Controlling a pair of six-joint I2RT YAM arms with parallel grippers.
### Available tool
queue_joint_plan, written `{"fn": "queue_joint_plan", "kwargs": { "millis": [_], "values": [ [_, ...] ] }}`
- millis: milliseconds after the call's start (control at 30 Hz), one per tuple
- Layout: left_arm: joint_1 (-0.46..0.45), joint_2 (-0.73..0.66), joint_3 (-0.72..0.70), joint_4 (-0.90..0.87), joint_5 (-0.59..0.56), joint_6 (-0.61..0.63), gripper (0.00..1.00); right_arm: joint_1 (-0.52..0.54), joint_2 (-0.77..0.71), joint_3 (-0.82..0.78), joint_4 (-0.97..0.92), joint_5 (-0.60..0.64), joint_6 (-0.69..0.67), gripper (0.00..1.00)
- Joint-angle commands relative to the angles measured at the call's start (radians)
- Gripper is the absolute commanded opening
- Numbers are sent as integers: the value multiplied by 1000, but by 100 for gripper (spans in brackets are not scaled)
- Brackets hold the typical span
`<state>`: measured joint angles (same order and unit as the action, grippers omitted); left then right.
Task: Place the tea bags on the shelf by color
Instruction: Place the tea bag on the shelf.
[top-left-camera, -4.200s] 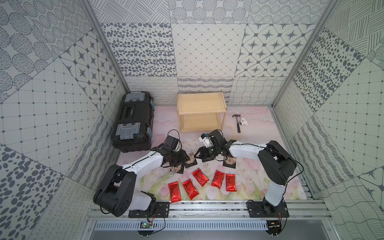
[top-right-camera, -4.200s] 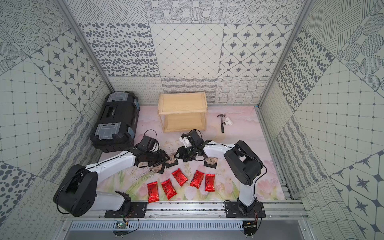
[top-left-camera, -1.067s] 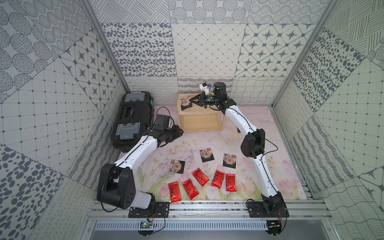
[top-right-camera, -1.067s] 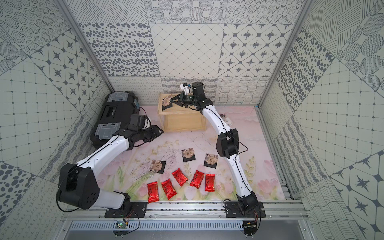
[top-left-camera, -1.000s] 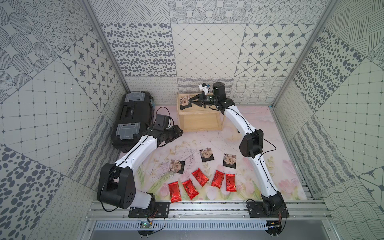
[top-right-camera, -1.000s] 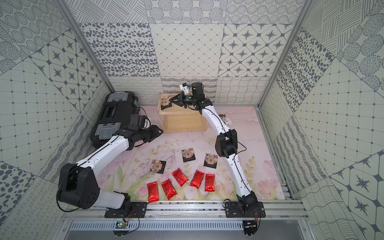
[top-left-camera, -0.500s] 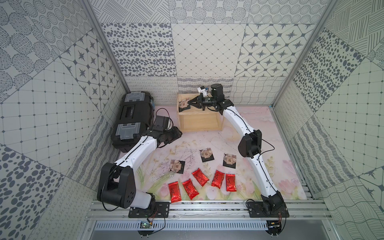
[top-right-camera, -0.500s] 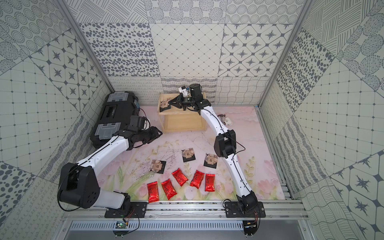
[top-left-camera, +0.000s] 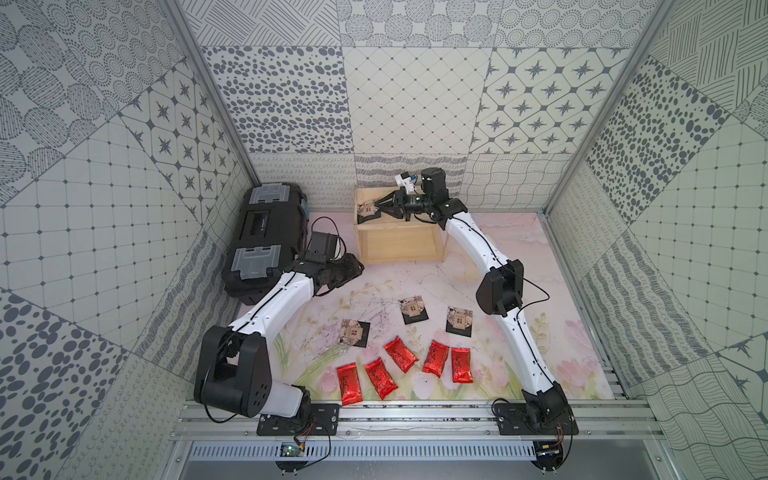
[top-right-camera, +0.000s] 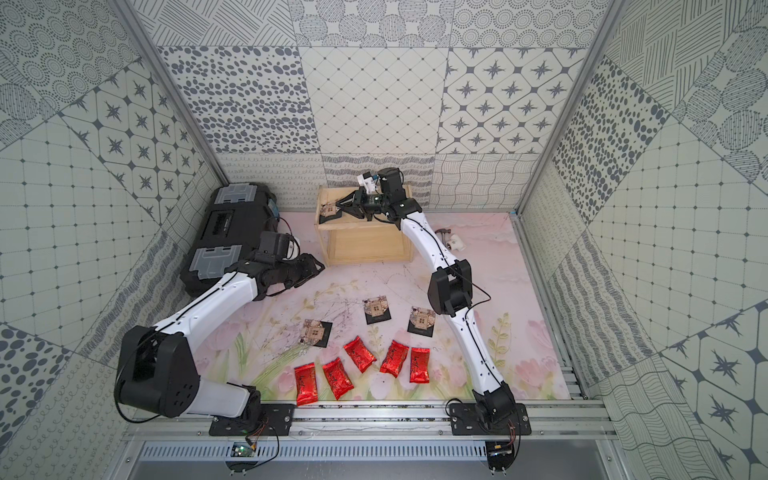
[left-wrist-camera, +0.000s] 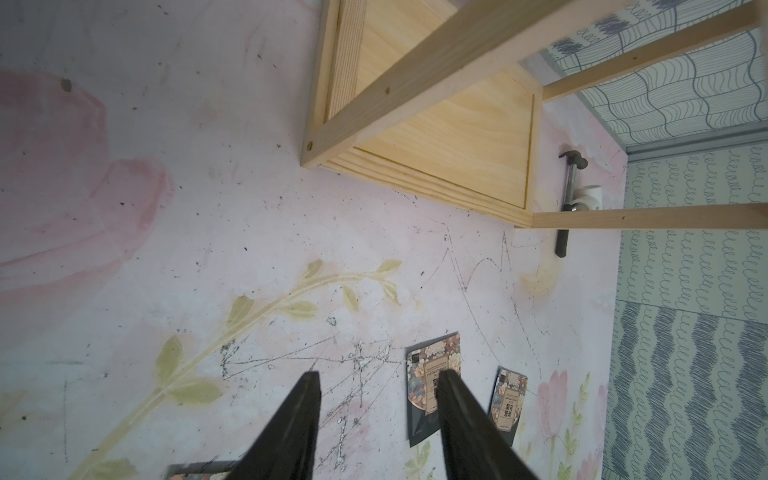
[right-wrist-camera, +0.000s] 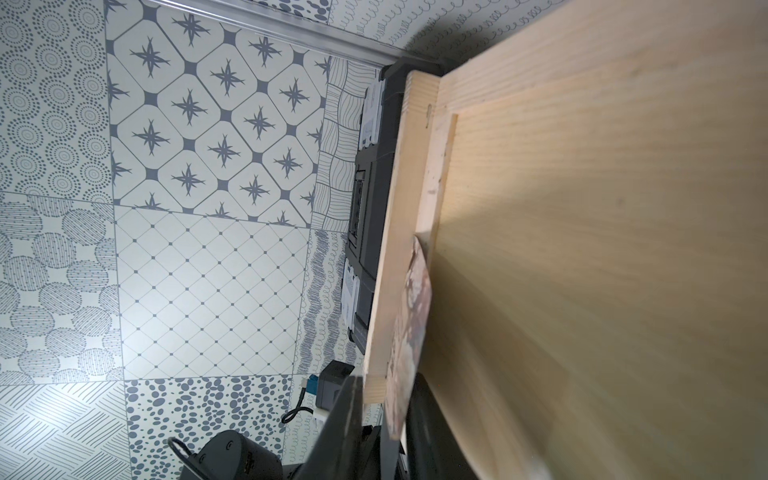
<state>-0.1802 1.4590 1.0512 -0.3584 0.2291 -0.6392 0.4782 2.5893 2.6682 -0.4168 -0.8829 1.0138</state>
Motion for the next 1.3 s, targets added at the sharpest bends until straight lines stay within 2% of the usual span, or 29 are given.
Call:
{"fn": "queue_joint_plan", "kwargs": {
  "millis": [0, 133, 267, 667, 1267],
  "values": [
    [2, -10, -1, 14, 16, 25, 51, 9, -20, -16, -81, 40, -49, 31],
    [2, -13, -1, 18, 20, 21, 51, 6, -30, -13, -119, 74, -84, 41],
    [5, -31, -10, 26, 23, 14, 51, 4, -36, -3, -191, 130, -129, 45],
    [7, -42, -11, 31, 32, 12, 51, 28, -33, 101, -411, 304, -289, 46],
    [7, -68, -28, 31, 32, 14, 51, 56, -9, 123, -407, 324, -278, 46]
  ]
}}
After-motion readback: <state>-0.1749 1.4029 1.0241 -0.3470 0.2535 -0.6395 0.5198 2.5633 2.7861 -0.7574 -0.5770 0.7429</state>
